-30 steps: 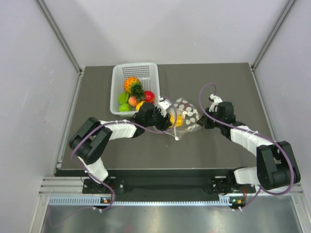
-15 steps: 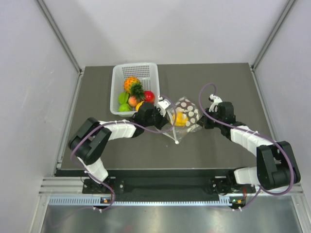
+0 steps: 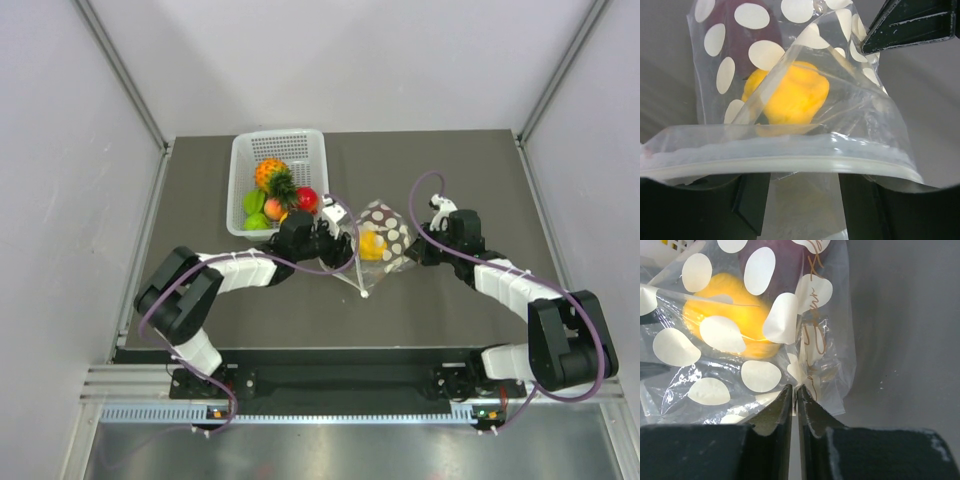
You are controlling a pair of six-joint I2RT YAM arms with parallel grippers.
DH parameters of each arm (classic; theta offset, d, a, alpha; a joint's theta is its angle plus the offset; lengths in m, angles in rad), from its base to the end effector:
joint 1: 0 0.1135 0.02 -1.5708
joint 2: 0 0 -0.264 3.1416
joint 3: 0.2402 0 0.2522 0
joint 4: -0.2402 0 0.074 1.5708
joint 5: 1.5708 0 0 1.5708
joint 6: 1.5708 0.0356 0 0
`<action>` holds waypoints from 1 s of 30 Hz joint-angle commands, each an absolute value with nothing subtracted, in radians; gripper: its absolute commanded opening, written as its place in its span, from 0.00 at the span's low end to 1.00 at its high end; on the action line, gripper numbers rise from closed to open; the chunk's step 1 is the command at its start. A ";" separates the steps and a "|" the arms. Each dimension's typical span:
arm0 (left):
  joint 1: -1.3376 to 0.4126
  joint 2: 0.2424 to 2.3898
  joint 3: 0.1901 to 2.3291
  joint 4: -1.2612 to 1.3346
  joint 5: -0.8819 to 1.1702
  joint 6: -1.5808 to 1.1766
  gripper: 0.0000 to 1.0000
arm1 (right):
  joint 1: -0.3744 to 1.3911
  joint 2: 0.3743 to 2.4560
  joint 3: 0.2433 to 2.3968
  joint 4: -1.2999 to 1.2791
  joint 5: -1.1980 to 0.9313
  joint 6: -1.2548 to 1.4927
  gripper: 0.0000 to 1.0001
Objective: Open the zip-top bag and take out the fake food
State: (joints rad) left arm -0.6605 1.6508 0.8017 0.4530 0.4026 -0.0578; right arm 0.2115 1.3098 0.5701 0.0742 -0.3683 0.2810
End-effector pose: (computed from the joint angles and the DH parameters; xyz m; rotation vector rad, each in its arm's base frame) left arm 0.2650 -0.2236 0.1912 0.8602 1.8446 -0.8572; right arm 0.2492 0.0666 0.1816 -0.1261 2.2667 0.6764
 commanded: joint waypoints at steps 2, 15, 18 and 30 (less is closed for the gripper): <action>-0.655 1.692 0.795 0.626 0.431 -0.136 0.61 | 0.195 1.301 0.600 0.089 -0.400 0.267 0.27; -0.652 1.781 0.870 0.684 0.434 -0.183 0.73 | 0.195 1.291 0.719 0.086 -0.377 0.281 0.54; -0.650 1.805 0.888 0.684 0.440 -0.189 0.73 | 0.195 1.345 0.755 0.117 -0.379 0.284 0.56; -0.646 1.896 0.942 0.758 0.486 -0.239 0.79 | 0.199 1.627 0.830 0.190 -0.393 0.278 0.31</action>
